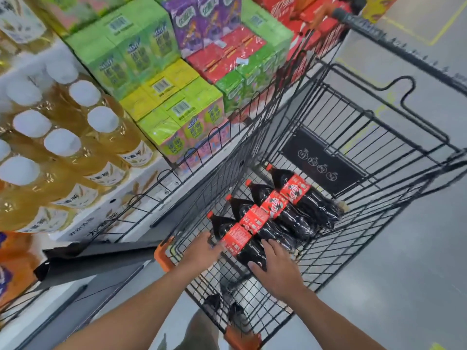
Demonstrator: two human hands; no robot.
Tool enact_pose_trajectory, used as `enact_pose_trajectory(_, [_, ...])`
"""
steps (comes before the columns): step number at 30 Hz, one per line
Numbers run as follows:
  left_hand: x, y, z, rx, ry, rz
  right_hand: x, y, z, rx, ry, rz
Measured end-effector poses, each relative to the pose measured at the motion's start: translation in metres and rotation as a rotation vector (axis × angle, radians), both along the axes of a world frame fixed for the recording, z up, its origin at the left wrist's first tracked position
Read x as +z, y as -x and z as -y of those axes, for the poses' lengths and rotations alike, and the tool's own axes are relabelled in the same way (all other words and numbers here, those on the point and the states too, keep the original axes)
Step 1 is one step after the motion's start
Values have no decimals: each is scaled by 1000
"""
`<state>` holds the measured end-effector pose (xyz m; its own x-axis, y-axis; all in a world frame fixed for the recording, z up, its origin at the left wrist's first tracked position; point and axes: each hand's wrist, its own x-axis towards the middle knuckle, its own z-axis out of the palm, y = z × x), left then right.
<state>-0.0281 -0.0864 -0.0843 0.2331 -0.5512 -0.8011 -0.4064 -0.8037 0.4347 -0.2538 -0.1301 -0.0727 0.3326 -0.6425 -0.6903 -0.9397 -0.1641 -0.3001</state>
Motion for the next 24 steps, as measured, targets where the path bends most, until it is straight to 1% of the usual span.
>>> enact_pose_trajectory(6, [-37,-3,25,163,-70,-51,-28,-12,9,0,-59,-45])
enact_pose_trajectory(13, [-76,-1,47,252,-198,-67,-61,-15,14,-21,-115,-71])
enact_pose_trajectory(18, [-118,-9,56,402,-259,-111,-85,-12,16,-54,-124,-72])
enact_pose_trajectory(24, [-149,-11,74,554,-298,-145,-107,-14,20,-72,-170,-89])
